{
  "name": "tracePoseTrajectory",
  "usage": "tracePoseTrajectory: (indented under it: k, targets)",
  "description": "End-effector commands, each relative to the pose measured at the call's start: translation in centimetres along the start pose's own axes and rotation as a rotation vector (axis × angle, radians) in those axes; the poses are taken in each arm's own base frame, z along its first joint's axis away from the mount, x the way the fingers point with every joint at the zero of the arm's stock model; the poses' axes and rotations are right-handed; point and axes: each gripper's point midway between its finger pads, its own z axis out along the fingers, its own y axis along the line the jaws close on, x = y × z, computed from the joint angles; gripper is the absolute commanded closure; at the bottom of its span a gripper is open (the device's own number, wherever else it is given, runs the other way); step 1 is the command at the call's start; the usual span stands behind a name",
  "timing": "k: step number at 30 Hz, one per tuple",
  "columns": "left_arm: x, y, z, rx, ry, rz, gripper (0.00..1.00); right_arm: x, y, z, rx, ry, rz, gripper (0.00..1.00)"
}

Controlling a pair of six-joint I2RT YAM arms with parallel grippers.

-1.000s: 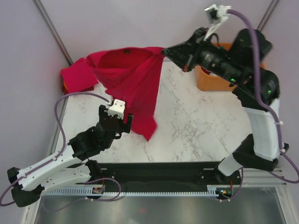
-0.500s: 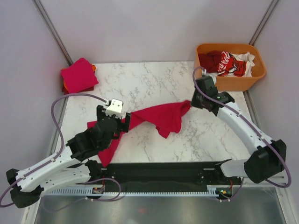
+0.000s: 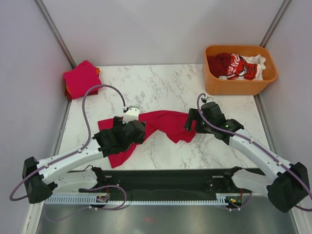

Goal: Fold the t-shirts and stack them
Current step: Flatten the tshirt out

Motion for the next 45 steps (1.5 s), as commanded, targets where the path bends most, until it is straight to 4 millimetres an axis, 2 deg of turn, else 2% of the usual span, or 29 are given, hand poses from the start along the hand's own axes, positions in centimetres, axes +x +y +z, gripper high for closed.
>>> tracePoseTrajectory:
  k: [1, 4, 6, 7, 8, 12, 16, 19, 21, 22, 24, 25, 27, 28, 29, 30, 31, 32, 33, 35, 36, 38, 39, 40, 41, 42, 43, 44, 45]
  targets:
    - [4.4, 2.1, -0.7, -0.169, 0.161, -0.226, 0.06, 2.4, 1.7, 1.8, -0.081, 0.059, -0.011, 0.08]
    - [8.0, 2.8, -0.1, -0.171, 0.264, -0.365, 0.02, 4.1, 1.2, 3.3, -0.083, 0.098, -0.013, 0.13]
    - [9.7, 2.6, 0.0, -0.139, 0.334, -0.436, 0.01, 4.7, 0.7, 4.3, -0.066, 0.109, -0.033, 0.14]
    - [10.5, 3.3, 0.4, -0.147, 0.342, -0.498, 0.00, 4.9, 0.6, 4.7, -0.059, 0.118, -0.042, 0.14]
    - [11.3, 2.9, 0.4, -0.110, 0.380, -0.539, 0.00, 5.5, 0.4, 5.4, -0.052, 0.148, -0.060, 0.14]
    - [13.0, 3.1, 1.0, -0.121, 0.443, -0.702, 0.00, 6.1, 0.9, 6.9, -0.062, 0.196, -0.079, 0.15]
    - [16.5, 2.9, 1.4, -0.179, 0.564, -0.731, 0.01, 7.1, 0.5, 7.6, -0.045, 0.236, -0.106, 0.15]
    - [17.9, 2.5, 1.4, -0.184, 0.605, -0.755, 0.03, 8.6, 0.2, 8.3, -0.033, 0.286, -0.127, 0.15]
    - [18.0, 2.0, 1.5, -0.153, 0.603, -0.774, 0.06, 9.1, 0.2, 8.7, -0.037, 0.299, -0.133, 0.17]
    - [18.4, 2.0, 1.5, -0.151, 0.610, -0.774, 0.10, 9.6, 0.0, 9.1, -0.032, 0.314, -0.136, 0.19]
    - [18.8, 1.8, 1.8, -0.147, 0.618, -0.768, 0.18, 9.9, 0.2, 9.5, -0.041, 0.327, -0.142, 0.32]
    - [19.2, 1.9, 1.8, -0.156, 0.626, -0.762, 0.31, 10.0, 0.2, 9.7, -0.042, 0.331, -0.146, 0.38]
    - [19.2, 2.3, 2.1, -0.175, 0.615, -0.742, 0.45, 10.1, 0.2, 10.1, -0.041, 0.335, -0.155, 0.56]
    - [19.2, 2.4, 2.2, -0.179, 0.607, -0.740, 0.67, 10.2, 0.1, 10.2, -0.040, 0.339, -0.160, 0.64]
    - [19.0, 2.5, 2.3, -0.184, 0.594, -0.743, 0.79, 9.9, 0.2, 10.3, -0.042, 0.332, -0.163, 0.77]
    - [18.9, 2.5, 2.4, -0.180, 0.582, -0.743, 0.93, 9.9, 0.2, 10.2, -0.041, 0.335, -0.171, 0.84]
    - [18.4, 2.4, 2.5, -0.168, 0.572, -0.745, 0.98, 9.8, 0.3, 10.1, -0.042, 0.337, -0.175, 0.92]
    - [17.9, 2.3, 2.5, -0.147, 0.563, -0.733, 0.98, 9.1, 0.7, 9.7, -0.052, 0.319, -0.178, 1.00]
    - [17.3, 2.2, 2.4, -0.129, 0.550, -0.729, 0.98, 9.0, 0.5, 9.3, -0.042, 0.324, -0.185, 1.00]
    - [14.8, 2.1, 1.7, -0.083, 0.496, -0.733, 0.98, 6.9, 1.4, 7.8, -0.056, 0.264, -0.188, 1.00]
    - [12.6, 2.0, 1.3, -0.055, 0.451, -0.745, 0.98, 6.5, 1.0, 6.9, -0.031, 0.257, -0.192, 1.00]
    - [10.7, 2.9, -0.2, -0.052, 0.417, -0.722, 0.98, 3.4, 2.3, 4.1, -0.060, 0.157, -0.187, 1.00]
    - [7.7, 3.1, -1.2, -0.026, 0.363, -0.731, 0.98, 3.3, 1.8, 2.6, -0.034, 0.165, -0.187, 1.00]
    - [5.7, 2.9, -1.7, 0.001, 0.323, -0.749, 0.98, 0.8, 2.7, 0.4, -0.051, 0.076, -0.179, 1.00]
    - [5.8, 4.1, -2.8, -0.033, 0.340, -0.682, 0.98, 0.6, 2.3, -0.9, -0.035, 0.077, -0.176, 1.00]
    - [3.0, 4.2, -3.7, -0.006, 0.287, -0.687, 0.98, -0.2, 2.3, -2.0, -0.031, 0.053, -0.174, 1.00]
    - [2.0, 4.5, -4.2, 0.002, 0.270, -0.659, 0.98, -1.9, 3.1, -3.6, -0.049, 0.000, -0.175, 1.00]
    - [1.0, 4.6, -4.7, 0.007, 0.252, -0.651, 0.98, -2.0, 2.9, -4.4, -0.040, 0.009, -0.181, 1.00]
    - [-0.9, 4.7, -5.3, 0.024, 0.222, -0.646, 0.98, -2.5, 3.1, -5.0, -0.039, 0.000, -0.183, 1.00]
